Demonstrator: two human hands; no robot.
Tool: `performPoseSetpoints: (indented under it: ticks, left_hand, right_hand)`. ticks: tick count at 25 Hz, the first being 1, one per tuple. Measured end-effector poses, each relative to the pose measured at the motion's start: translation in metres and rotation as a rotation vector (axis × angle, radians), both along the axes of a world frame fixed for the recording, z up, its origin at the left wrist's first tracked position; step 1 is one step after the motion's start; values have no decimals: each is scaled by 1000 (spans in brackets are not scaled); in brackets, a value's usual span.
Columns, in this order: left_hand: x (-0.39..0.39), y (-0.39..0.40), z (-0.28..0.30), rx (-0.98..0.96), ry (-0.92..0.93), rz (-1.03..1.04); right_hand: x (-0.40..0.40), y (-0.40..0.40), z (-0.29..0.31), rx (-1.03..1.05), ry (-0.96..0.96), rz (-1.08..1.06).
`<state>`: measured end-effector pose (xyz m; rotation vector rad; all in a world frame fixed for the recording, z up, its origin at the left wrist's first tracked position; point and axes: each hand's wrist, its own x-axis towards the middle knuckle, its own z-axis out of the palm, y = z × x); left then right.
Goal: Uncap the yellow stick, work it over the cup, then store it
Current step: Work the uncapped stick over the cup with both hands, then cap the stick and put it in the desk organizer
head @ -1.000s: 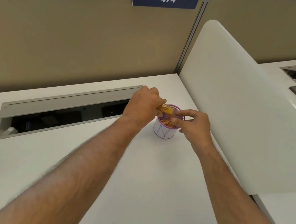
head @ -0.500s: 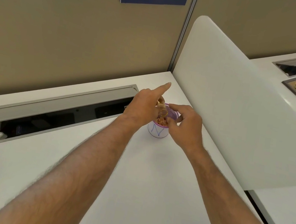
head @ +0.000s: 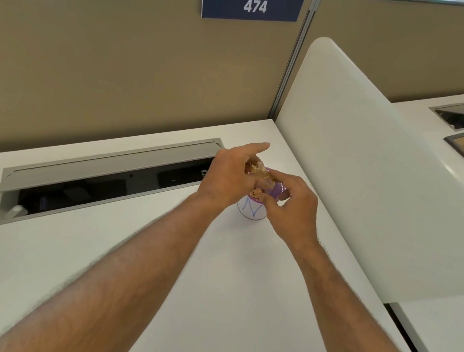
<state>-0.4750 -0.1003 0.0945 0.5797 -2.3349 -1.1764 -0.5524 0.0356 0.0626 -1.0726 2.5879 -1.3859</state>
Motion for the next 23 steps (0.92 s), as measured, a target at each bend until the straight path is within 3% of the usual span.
performPoseSetpoints:
  ticks: [7, 9, 12, 16, 20, 23]
  left_hand:
    - [75, -2, 16, 450, 129, 148]
    - [103, -2, 18, 412, 80, 144]
    - [146, 1, 17, 195, -45, 130]
    - [204, 11, 18, -3, -26, 176]
    - [264, 29, 6, 24, -10, 253]
    - [310, 41, -12, 104, -16, 370]
  right_hand:
    - [37, -1, 38, -178, -299, 94]
    - [57, -3, 50, -166, -303, 163]
    - [91, -6, 64, -93, -241, 282]
    - [144, -15, 78, -26, -101, 385]
    - [202, -22, 77, 48, -68, 484]
    - [242, -12, 57, 46, -165, 517]
